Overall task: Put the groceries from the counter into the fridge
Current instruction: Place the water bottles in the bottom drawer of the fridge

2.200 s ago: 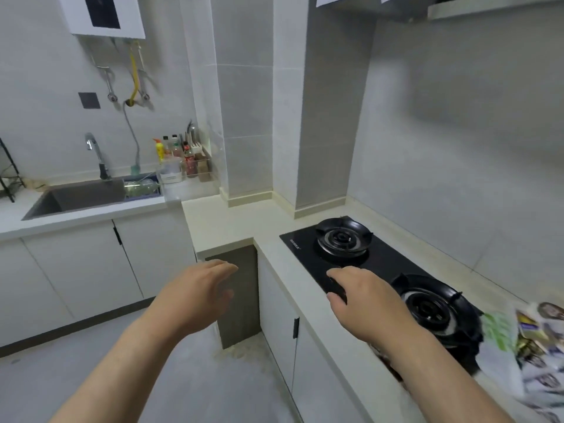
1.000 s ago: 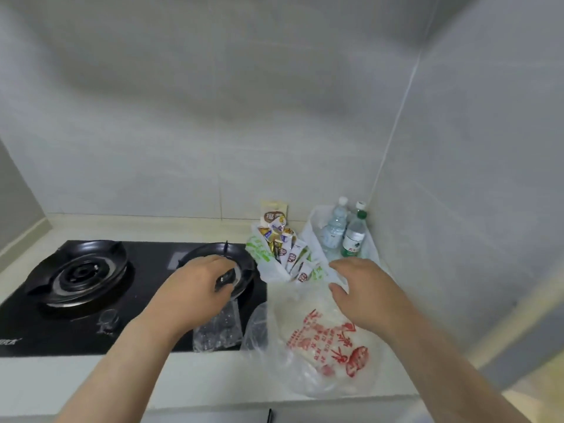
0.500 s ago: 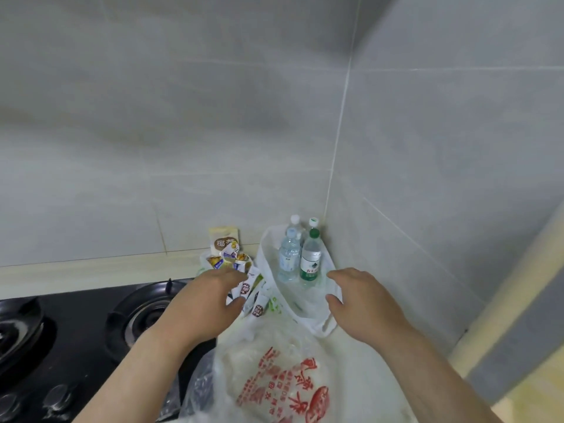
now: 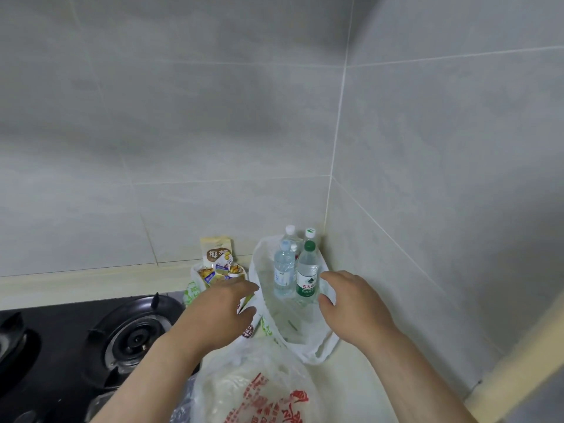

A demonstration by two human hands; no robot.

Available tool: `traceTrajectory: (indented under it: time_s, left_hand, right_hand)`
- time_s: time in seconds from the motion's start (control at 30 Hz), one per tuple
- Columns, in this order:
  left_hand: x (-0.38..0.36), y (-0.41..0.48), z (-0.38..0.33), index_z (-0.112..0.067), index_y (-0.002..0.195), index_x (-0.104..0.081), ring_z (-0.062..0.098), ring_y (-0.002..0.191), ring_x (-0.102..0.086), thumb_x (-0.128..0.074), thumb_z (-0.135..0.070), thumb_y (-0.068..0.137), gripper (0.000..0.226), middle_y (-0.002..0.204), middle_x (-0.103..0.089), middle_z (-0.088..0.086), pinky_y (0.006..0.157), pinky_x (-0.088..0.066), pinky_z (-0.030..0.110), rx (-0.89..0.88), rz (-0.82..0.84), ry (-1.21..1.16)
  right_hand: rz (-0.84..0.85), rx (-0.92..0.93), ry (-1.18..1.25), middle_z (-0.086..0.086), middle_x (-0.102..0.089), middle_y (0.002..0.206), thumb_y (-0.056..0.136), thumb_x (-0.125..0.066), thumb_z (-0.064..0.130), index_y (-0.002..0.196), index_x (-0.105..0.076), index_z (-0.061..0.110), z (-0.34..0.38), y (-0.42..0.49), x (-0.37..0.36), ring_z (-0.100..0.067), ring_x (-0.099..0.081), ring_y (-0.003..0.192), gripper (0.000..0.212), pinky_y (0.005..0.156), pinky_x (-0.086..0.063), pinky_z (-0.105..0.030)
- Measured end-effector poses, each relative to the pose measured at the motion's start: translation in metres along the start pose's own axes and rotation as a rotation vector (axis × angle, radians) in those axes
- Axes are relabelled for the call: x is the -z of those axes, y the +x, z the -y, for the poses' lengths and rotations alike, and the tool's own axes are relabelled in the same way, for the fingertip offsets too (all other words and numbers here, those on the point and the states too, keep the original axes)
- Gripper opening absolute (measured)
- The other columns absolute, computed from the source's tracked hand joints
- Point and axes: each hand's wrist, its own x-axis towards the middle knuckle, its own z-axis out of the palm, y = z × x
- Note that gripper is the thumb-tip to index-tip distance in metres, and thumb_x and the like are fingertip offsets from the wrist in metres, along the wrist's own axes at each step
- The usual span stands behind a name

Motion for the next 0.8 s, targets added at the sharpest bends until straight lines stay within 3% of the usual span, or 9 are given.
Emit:
traceTrajectory:
  time_s: [0.27,0.53,0.8]
  left_hand:
    - [-0.007,0.039,0.001,-0.031,0.140,-0.050,0.009,0.128,-0.049,-0.056,-0.032,0.095,0.045,0.142,-0.051,-0.013,0.100,-0.038,0.021,0.027,0.031,-0.049]
    - [-0.030,0.109,0.020,-0.031,0.146,-0.041,0.013,0.128,-0.050,-0.061,-0.037,0.092,0.058,0.147,-0.047,-0.011,0.104,-0.042,0.031,0.076,0.088,-0.178]
    - [-0.072,0.185,0.049,-0.022,0.146,-0.040,0.017,0.130,-0.048,-0.069,-0.032,0.087,0.066,0.143,-0.050,0.001,0.099,-0.038,0.025,0.155,0.141,-0.377]
  right_hand:
    - [0.031,-0.060,0.020,0.004,-0.061,0.123,0.096,-0.050,0.033,0.126,-0.057,0.019,-0.015,0.028,-0.007,-0.018,-0.055,0.114,0.034,0.092,-0.048,-0.033]
    - [0.076,-0.175,0.157,0.005,-0.056,0.135,0.096,-0.055,0.032,0.138,-0.050,0.025,-0.026,0.077,-0.029,-0.017,-0.052,0.125,0.043,0.095,-0.042,-0.027]
    - [0.099,-0.313,0.309,0.014,-0.062,0.116,0.087,-0.061,0.030,0.116,-0.058,0.030,-0.045,0.145,-0.076,-0.011,-0.059,0.109,0.029,0.081,-0.042,-0.024]
